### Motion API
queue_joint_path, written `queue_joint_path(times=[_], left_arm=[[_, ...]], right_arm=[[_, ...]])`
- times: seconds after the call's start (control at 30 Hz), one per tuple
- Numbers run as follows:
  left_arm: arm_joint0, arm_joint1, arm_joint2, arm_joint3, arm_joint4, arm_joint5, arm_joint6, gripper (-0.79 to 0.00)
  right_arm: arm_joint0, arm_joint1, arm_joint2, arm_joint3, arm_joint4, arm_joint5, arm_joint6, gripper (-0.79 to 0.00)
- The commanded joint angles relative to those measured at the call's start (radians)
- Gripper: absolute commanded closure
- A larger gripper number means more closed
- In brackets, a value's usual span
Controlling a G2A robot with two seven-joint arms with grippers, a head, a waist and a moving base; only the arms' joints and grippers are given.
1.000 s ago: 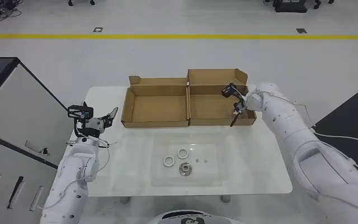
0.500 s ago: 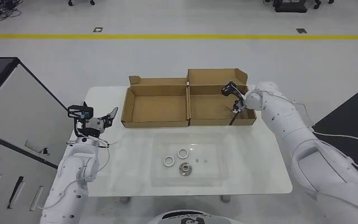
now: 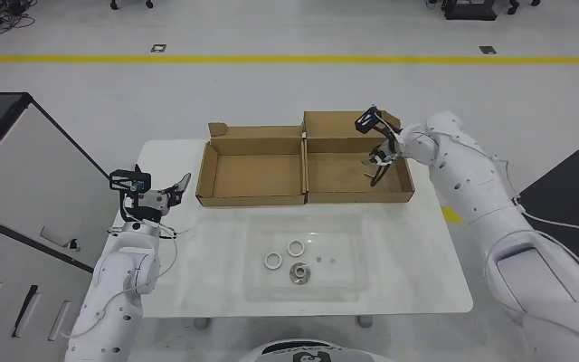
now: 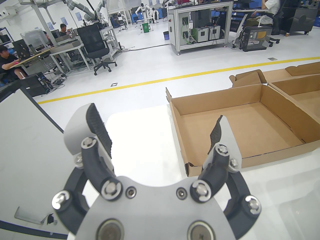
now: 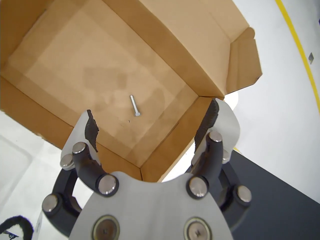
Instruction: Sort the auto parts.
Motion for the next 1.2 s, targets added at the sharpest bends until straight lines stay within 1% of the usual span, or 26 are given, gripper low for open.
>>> queue_joint_path(times=[0.0, 0.17, 0.33, 0.43, 0.53, 0.7, 0.87, 1.0, 1.07, 1.17], left_arm=[[0.000, 0.000, 0.000, 0.000, 0.000, 0.000, 0.000, -0.785], [0.000, 0.000, 0.000, 0.000, 0.000, 0.000, 0.000, -0.785], [0.000, 0.000, 0.000, 0.000, 0.000, 0.000, 0.000, -0.785], [0.000, 0.000, 0.000, 0.000, 0.000, 0.000, 0.000, -0.785], [0.000, 0.000, 0.000, 0.000, 0.000, 0.000, 0.000, -0.785], [0.000, 0.000, 0.000, 0.000, 0.000, 0.000, 0.000, -0.785], [0.000, 0.000, 0.000, 0.000, 0.000, 0.000, 0.000, -0.785], [0.000, 0.000, 0.000, 0.000, 0.000, 0.000, 0.000, -0.785], [0.000, 0.000, 0.000, 0.000, 0.000, 0.000, 0.000, -0.785], [0.000, 0.000, 0.000, 0.000, 0.000, 0.000, 0.000, -0.785]], right_arm=[[-0.035, 0.020, 0.048, -0.098, 0.016, -0.011, 0.037, -0.785], [-0.164, 0.070, 0.176, -0.375, 0.094, -0.042, 0.165, -0.785], [-0.296, 0.105, 0.276, -0.624, 0.232, -0.071, 0.307, -0.785], [-0.358, 0.120, 0.301, -0.740, 0.329, -0.069, 0.373, -0.785], [-0.399, 0.135, 0.286, -0.834, 0.389, -0.045, 0.398, -0.785], [-0.422, 0.165, 0.209, -0.919, 0.440, -0.019, 0.423, -0.785], [-0.412, 0.194, 0.085, -0.933, 0.450, -0.017, 0.426, -0.785], [-0.380, 0.212, 0.011, -0.923, 0.447, -0.014, 0.429, -0.785], [-0.370, 0.218, -0.012, -0.921, 0.457, -0.016, 0.427, -0.785], [-0.364, 0.221, -0.013, -0.916, 0.476, -0.014, 0.429, -0.785]])
